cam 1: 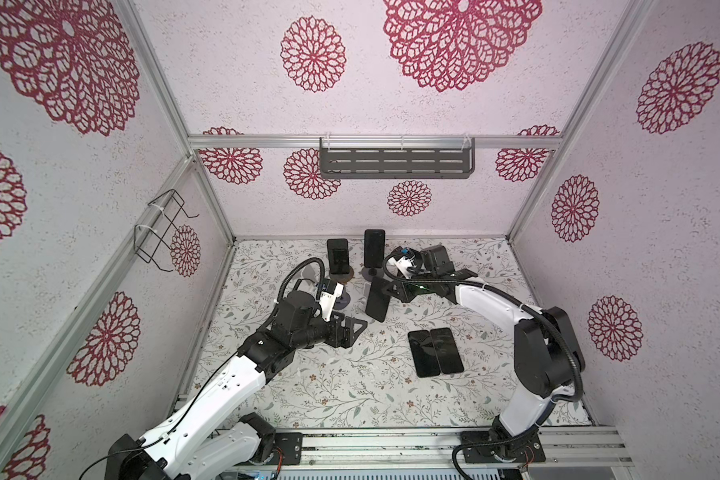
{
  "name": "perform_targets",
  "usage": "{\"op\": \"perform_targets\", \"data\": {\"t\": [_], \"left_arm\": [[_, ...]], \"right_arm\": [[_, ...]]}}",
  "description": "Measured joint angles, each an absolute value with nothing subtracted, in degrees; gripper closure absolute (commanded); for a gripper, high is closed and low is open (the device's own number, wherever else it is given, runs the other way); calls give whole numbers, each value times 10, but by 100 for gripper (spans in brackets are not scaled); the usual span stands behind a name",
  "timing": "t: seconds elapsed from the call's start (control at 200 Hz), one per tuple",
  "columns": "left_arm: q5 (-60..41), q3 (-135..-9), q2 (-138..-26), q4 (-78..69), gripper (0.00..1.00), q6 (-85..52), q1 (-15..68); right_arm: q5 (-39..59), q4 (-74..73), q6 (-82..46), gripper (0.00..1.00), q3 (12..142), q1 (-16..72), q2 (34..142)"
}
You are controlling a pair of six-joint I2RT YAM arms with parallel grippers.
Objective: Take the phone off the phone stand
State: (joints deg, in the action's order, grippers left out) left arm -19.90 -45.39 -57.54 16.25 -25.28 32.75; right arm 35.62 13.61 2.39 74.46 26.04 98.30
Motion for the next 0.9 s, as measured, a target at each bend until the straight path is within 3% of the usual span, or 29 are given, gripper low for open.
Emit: {"op": "perform_targets", "data": {"t": [0.215,0.51,0.901], "left_arm": [[-243,-456,-604,118,21,-197,307],[-379,-507,-712,118,14,-83,291],[-499,-500,-770,50,31,-41,279]], "right_arm": [[360,260,75,98,781,260,907],[407,433,189,99,800,260,877],[484,505,331,100,761,254,841]]}}
